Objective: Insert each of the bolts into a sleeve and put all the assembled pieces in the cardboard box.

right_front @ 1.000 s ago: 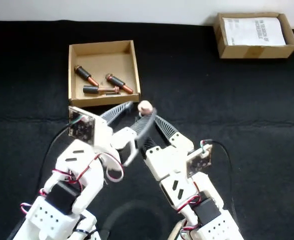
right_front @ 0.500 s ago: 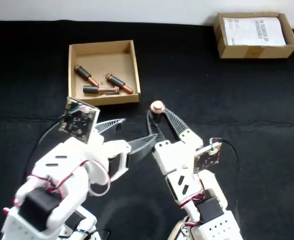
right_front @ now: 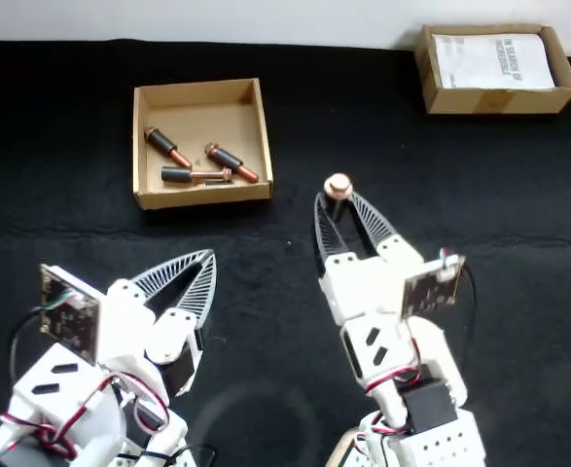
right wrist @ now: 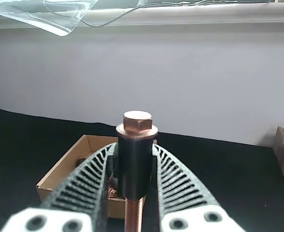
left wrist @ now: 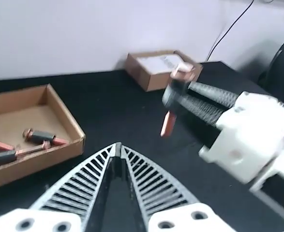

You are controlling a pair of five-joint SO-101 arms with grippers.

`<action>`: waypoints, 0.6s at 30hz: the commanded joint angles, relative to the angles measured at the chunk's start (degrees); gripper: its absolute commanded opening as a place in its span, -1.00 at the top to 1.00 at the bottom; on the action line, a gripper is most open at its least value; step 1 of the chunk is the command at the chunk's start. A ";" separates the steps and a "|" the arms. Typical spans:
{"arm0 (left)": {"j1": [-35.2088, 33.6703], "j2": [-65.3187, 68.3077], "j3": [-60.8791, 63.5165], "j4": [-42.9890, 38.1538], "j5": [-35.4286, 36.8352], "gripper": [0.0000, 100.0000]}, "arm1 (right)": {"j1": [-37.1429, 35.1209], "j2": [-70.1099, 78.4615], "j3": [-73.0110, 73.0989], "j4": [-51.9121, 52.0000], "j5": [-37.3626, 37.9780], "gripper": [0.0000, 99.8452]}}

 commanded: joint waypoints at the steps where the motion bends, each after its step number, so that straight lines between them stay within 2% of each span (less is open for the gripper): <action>1: -4.00 -5.76 10.86 -5.80 -0.26 0.98 | 0.48 10.77 -14.73 3.38 -0.26 0.99; 6: -7.25 -6.20 24.57 -19.34 -0.26 0.98 | 0.40 29.58 -31.25 11.12 -0.35 0.99; 9: -9.45 -6.20 29.49 -23.74 -0.26 0.98 | 0.22 38.81 -40.04 16.66 -1.05 0.99; 13: -14.20 -6.20 35.12 -27.87 -0.35 0.98 | -0.40 49.45 -49.80 21.58 -5.80 0.99; 18: -21.41 -6.20 41.36 -35.08 -0.35 0.98 | -2.95 63.25 -58.51 24.66 -5.27 0.99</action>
